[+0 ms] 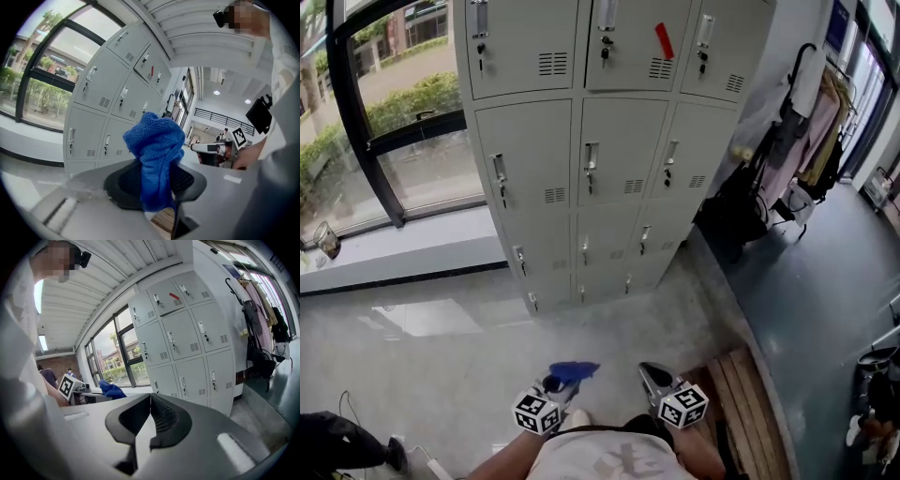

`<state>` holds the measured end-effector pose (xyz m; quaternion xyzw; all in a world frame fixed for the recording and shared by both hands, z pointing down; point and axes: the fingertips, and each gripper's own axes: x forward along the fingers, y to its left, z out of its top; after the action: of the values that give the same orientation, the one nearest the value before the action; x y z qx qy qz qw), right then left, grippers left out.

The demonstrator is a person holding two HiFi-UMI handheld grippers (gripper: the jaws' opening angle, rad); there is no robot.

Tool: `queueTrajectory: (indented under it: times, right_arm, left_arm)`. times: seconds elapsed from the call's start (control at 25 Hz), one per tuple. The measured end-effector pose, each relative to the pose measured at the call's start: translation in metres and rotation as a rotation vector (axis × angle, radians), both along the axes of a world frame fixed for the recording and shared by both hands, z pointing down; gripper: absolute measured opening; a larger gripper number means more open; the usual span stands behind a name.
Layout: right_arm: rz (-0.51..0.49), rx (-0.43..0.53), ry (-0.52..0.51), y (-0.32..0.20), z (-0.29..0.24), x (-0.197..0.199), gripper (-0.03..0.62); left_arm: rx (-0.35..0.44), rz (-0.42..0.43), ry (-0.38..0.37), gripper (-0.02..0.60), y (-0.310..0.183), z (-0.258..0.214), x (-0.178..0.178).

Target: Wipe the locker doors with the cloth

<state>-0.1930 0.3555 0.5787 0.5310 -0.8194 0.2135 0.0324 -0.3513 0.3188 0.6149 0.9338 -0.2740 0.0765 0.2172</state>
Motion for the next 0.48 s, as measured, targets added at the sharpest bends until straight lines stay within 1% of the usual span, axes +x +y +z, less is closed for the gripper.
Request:
queueTrajectory:
  times: [0.12, 0.24, 0.36, 0.48]
  right_arm:
    - [-0.003, 0.008, 0.002, -0.023, -0.006, 0.005, 0.009]
    - [-0.010, 0.007, -0.005, -0.041, -0.004, 0.013, 0.009]
    - [-0.037, 0.000, -0.016, -0.062, 0.004, 0.025, 0.009]
    - [-0.064, -0.010, -0.036, -0.086, 0.013, 0.039, 0.009]
  left_arm:
    - [-0.009, -0.034, -0.007, 0.137, -0.019, 0.000, -0.011]
    - [-0.023, -0.057, -0.029, 0.137, -0.036, 0.006, -0.014]
    - [-0.017, -0.071, -0.049, 0.137, -0.055, 0.007, -0.002]
    - [-0.014, -0.086, -0.061, 0.137, -0.071, 0.006, 0.019]
